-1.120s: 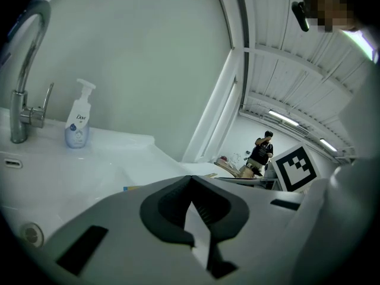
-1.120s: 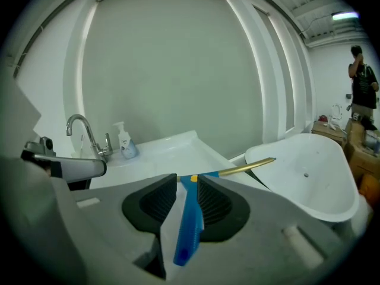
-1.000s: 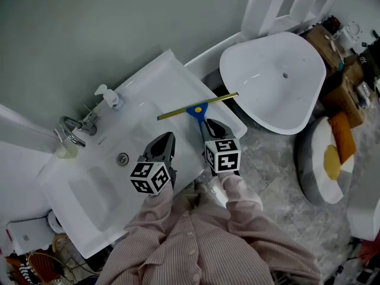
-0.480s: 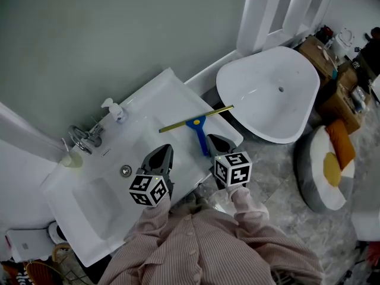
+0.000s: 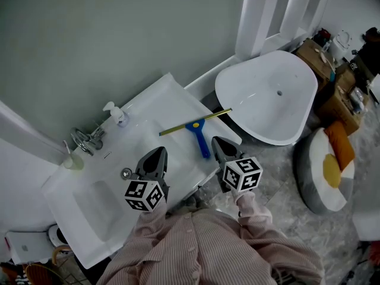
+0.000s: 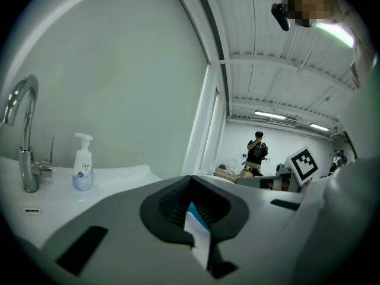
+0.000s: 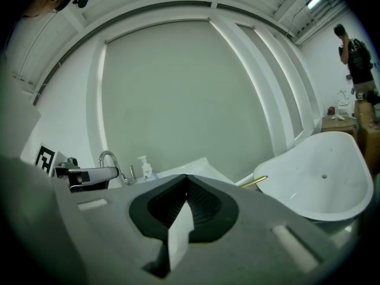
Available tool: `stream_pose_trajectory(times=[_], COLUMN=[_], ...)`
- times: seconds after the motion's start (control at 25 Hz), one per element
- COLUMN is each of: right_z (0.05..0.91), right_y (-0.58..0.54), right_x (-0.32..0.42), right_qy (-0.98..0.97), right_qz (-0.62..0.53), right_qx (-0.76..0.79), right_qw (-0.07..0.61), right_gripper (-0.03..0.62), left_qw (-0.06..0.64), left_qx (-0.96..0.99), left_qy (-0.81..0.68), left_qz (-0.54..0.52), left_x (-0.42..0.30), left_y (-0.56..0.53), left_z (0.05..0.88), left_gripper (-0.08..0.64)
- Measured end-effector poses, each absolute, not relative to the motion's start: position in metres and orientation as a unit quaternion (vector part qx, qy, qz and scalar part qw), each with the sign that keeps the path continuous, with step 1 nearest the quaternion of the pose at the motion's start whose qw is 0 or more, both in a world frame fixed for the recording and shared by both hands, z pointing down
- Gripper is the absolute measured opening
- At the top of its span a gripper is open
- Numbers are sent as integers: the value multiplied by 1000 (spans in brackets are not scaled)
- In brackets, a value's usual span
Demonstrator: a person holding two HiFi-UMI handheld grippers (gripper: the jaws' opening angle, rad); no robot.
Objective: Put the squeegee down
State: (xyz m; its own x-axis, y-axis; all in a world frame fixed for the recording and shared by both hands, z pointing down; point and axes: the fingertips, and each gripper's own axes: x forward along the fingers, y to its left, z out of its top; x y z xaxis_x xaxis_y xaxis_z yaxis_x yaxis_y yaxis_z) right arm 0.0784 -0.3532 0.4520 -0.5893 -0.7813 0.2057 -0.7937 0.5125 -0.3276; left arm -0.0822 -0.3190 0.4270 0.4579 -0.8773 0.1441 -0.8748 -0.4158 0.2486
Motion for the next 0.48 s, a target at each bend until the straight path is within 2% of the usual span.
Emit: stream_pose_trajectory(times=[0.48], right_z=[425], right_y=[-351], right_x=[103], right_qy=[-861], right_qz=[184], right_qx=[473], right_qw=[-43], right_gripper=[5], left_qw=[117], left_qx=[837], left_qy=[-535], left_qz=[-8], left_x=[-94], left_y=[-317], left_z=[407], left_gripper=[-2])
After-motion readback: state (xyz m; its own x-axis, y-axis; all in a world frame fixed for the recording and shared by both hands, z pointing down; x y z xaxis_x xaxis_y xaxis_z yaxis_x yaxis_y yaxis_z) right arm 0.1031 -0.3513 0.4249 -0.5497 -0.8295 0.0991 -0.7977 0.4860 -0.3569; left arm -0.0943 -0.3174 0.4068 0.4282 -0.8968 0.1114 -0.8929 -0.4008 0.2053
